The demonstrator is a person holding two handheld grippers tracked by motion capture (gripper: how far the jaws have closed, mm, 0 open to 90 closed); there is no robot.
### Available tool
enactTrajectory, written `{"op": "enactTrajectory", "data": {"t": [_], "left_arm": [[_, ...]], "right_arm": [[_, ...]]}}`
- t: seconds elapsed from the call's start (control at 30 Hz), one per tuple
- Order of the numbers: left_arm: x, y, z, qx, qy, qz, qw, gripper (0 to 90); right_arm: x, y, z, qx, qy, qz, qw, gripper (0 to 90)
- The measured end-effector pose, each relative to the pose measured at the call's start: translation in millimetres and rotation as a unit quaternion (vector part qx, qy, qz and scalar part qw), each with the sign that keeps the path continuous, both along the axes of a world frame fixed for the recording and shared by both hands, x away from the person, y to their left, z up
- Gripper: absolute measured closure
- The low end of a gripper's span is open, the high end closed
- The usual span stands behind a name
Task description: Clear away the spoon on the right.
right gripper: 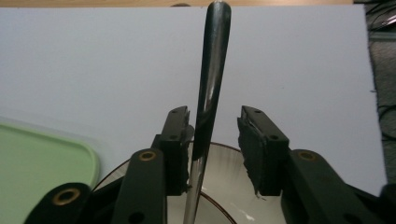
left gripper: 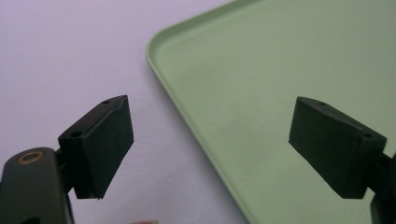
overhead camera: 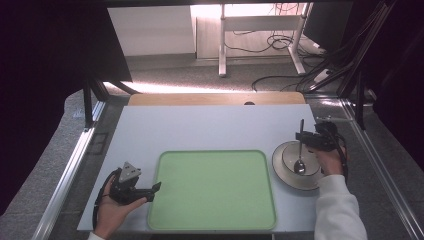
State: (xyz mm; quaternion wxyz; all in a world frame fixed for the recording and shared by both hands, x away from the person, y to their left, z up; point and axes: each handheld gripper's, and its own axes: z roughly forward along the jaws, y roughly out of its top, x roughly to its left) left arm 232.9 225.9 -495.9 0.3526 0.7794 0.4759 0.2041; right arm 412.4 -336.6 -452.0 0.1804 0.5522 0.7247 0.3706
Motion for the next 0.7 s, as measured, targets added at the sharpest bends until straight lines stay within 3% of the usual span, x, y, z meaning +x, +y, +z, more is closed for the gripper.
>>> {"op": "enactTrajectory", "data": {"t": [0.13,0.5,0.7], "left_arm": [[0.0,-0.2,0.0,0.001,-0.001,0.0,1.0,13.3],[-0.2,0.0,0.5,0.002,-0.003,0.001,1.0,13.3],[-0.4,1.0,1.1,0.0,-0.004,0.002,1.0,13.3]], "right_arm": [[1.4,-1.3,-1.5,0.013,0.01,0.004,0.9999,71.7],[0.4,-1.3,-0.6,0.03,0.008,0.017,0.9994,87.9],[-2.0,-4.4,3.6,0.042,0.004,0.026,0.9988,89.0]]}}
